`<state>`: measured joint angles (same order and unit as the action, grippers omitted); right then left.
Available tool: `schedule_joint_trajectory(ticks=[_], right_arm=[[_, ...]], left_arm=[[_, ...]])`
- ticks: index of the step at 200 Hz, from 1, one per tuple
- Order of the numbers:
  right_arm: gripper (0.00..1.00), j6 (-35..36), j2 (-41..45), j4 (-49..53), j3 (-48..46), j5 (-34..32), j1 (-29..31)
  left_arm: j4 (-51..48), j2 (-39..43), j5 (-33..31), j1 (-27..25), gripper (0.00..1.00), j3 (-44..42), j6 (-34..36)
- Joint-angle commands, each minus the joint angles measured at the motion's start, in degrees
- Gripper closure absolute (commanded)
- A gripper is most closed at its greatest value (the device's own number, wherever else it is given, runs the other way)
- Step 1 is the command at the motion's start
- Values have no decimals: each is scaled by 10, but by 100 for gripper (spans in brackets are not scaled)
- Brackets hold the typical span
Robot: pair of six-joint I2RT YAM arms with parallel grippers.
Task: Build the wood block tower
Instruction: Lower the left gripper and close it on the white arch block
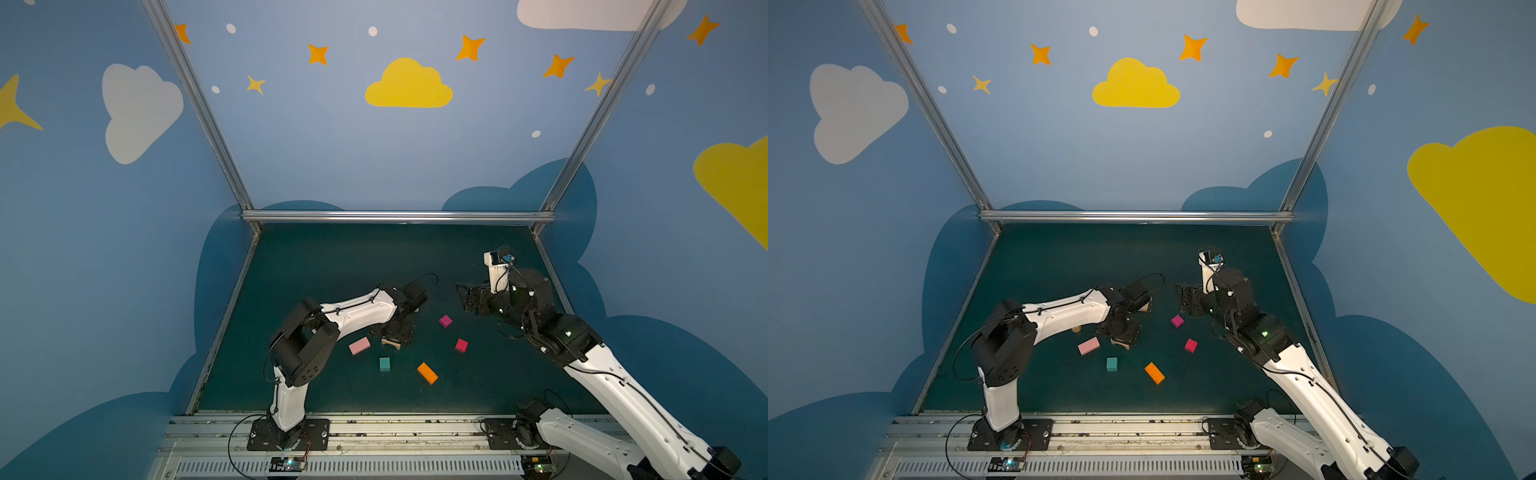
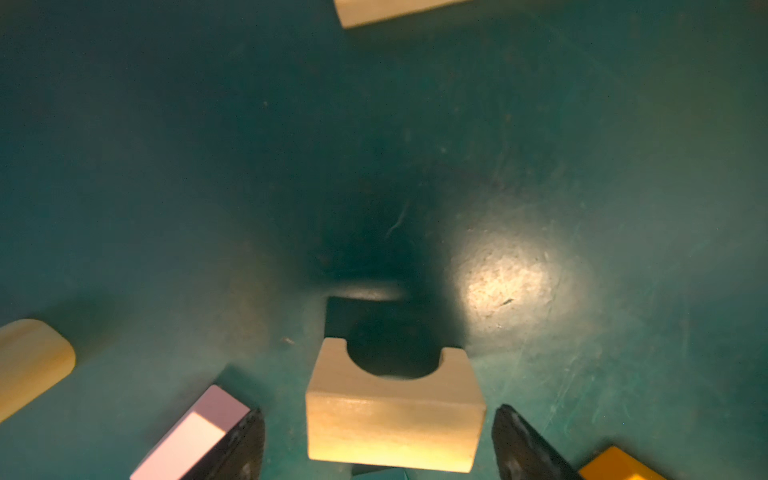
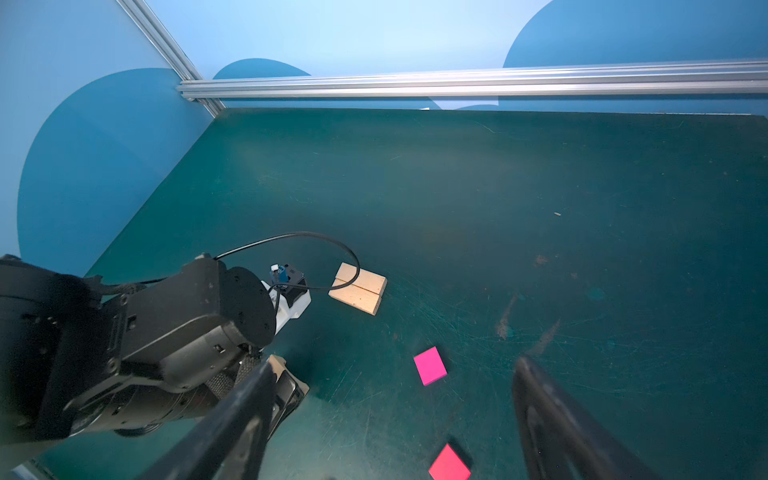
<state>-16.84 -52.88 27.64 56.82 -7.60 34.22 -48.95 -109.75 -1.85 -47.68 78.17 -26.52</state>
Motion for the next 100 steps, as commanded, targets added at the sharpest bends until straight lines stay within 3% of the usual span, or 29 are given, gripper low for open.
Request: schedule_joint_trajectory(ticks=[1,100], right_arm=[[13,-7,-2,-11,-4,7,-3],[13,-8,-6,-13,-2,9,-5]], left_arm=[[-3,-10,-7,0,16,-7,-6],[3,-8,7,0,22,-10,-5]])
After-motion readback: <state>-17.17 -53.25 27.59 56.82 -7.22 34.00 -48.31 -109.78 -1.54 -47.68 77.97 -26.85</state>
